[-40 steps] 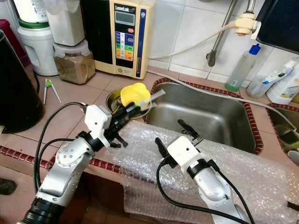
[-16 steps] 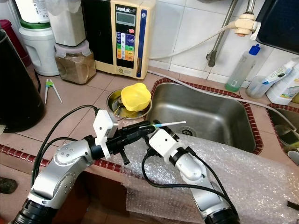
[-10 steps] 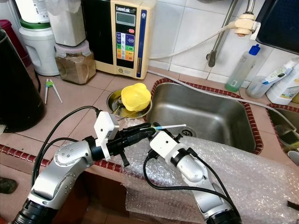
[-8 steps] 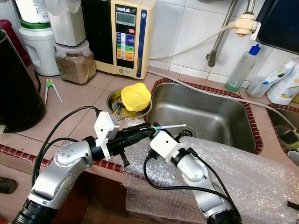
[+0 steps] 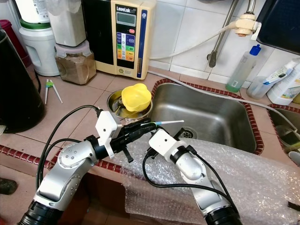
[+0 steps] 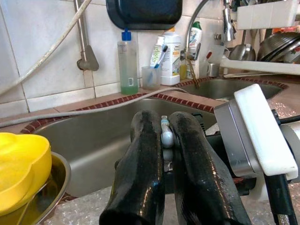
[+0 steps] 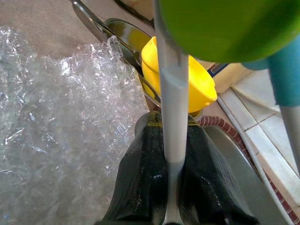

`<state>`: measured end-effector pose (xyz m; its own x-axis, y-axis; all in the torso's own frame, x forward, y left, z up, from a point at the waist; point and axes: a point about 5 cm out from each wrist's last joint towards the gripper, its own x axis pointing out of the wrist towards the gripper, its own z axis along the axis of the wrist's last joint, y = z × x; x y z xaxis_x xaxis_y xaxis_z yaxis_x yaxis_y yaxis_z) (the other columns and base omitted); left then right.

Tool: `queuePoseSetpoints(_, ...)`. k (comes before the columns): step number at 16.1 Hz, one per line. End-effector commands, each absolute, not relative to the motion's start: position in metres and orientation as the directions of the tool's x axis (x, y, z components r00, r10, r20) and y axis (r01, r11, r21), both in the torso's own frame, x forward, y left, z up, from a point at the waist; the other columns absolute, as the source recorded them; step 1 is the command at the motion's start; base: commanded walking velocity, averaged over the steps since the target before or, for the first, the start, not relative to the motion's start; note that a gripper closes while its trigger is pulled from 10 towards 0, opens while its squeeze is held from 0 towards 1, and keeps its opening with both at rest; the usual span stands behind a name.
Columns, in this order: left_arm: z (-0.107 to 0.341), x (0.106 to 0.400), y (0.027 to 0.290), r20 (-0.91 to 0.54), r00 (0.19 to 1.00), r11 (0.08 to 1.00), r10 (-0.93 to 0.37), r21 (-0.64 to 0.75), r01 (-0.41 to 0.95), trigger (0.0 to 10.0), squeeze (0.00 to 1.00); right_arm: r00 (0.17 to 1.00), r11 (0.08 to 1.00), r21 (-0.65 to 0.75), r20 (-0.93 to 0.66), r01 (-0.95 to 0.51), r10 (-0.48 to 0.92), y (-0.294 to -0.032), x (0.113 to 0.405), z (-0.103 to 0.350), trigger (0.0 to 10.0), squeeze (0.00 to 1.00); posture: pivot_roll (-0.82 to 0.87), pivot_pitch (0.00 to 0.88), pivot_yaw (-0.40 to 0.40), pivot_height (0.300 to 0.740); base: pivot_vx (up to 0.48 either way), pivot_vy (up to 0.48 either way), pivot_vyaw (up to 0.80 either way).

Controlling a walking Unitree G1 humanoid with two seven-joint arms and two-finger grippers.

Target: Kitchen organization

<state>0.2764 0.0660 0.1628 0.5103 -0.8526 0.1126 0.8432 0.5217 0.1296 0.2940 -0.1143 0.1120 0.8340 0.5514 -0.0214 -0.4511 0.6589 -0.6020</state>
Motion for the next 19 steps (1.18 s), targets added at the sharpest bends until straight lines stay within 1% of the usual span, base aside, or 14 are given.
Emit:
queuePoseSetpoints(1, 0.158, 0.277, 0.067, 0.092, 0.527, 0.535, -0.845, 0.126, 0.836, 8.4, 0.00, 0.839, 0.680, -0.591, 0.009, -0.434, 0.543, -0.116, 0.295, 0.115, 0.0, 0.00, 0.15, 0.000, -0.092, 0.740, 0.000, 0.000, 0.00)
queuePoseSetpoints(2, 0.157, 0.276, 0.067, 0.090, 0.527, 0.535, -0.845, 0.129, 0.835, 10.0, 0.00, 0.843, 0.689, -0.585, 0.017, -0.428, 0.538, -0.115, 0.295, 0.115, 0.0, 0.00, 0.15, 0.000, -0.091, 0.740, 0.000, 0.000, 0.00)
queuePoseSetpoints(4, 0.156, 0.278, 0.068, 0.092, 0.538, 0.546, -0.838, 0.133, 0.827, 10.0, 0.00, 0.855, 0.713, -0.580, 0.051, -0.394, 0.515, -0.116, 0.298, 0.118, 0.0, 0.00, 0.16, 0.000, -0.088, 0.740, 0.000, 0.000, 0.00)
queuePoseSetpoints(5, 0.156, 0.280, 0.070, 0.095, 0.562, 0.570, -0.822, 0.138, 0.810, 10.0, 1.00, 0.860, 0.724, -0.576, 0.069, -0.380, 0.506, -0.116, 0.298, 0.120, 0.0, 0.00, 0.16, 0.000, -0.086, 0.740, 0.000, 0.000, 0.00)
queuePoseSetpoints(8, 0.156, 0.283, 0.073, 0.110, 0.601, 0.611, -0.792, 0.149, 0.777, 10.0, 1.00, 0.875, 0.747, -0.569, 0.094, -0.344, 0.474, -0.118, 0.299, 0.121, 0.0, 0.00, 0.16, 0.000, -0.082, 0.740, 0.000, 0.000, 0.00)
queuePoseSetpoints(9, 0.157, 0.287, 0.079, 0.143, 0.656, 0.671, -0.741, 0.136, 0.729, 10.0, 1.00, 0.885, 0.759, -0.567, 0.108, -0.319, 0.452, -0.121, 0.300, 0.122, 0.0, 0.00, 0.16, 0.000, -0.078, 0.740, 0.000, 0.000, 0.00)
queuePoseSetpoints(11, 0.157, 0.289, 0.083, 0.161, 0.686, 0.705, -0.709, 0.132, 0.697, 10.0, 1.00, 0.890, 0.763, -0.569, 0.112, -0.307, 0.442, -0.123, 0.300, 0.121, 0.0, 0.00, 0.16, 0.000, -0.076, 0.740, 0.000, 0.000, 0.00)
queuePoseSetpoints(13, 0.150, 0.290, 0.086, 0.127, 0.711, 0.723, -0.691, 0.139, 0.677, 10.0, 1.00, 0.908, 0.781, -0.568, 0.131, -0.261, 0.399, -0.129, 0.301, 0.123, 0.0, 0.00, 0.16, 0.000, -0.072, 0.740, 0.000, 0.000, 0.00)
queuePoseSetpoints(14, 0.149, 0.290, 0.086, 0.119, 0.712, 0.722, -0.692, 0.137, 0.679, 10.0, 1.00, 0.917, 0.794, -0.560, 0.144, -0.235, 0.373, -0.132, 0.301, 0.124, 0.0, 0.00, 0.15, 0.000, -0.072, 0.740, 0.000, 0.000, 0.00)
queuePoseSetpoints(17, 0.144, 0.289, 0.088, 0.101, 0.718, 0.725, -0.688, 0.126, 0.677, 10.0, 1.00, 0.947, 0.878, -0.447, 0.174, -0.169, 0.271, -0.140, 0.303, 0.125, 0.0, 0.00, 0.16, 0.000, -0.070, 0.740, 0.000, 0.000, 0.00)
queuePoseSetpoints(19, 0.139, 0.286, 0.086, 0.069, 0.703, 0.705, -0.708, 0.138, 0.696, 10.0, 1.00, 0.965, 0.920, -0.377, 0.184, -0.107, 0.188, -0.148, 0.303, 0.124, 0.0, 0.00, 0.16, 0.000, -0.070, 0.740, 0.000, 0.000, 0.00)
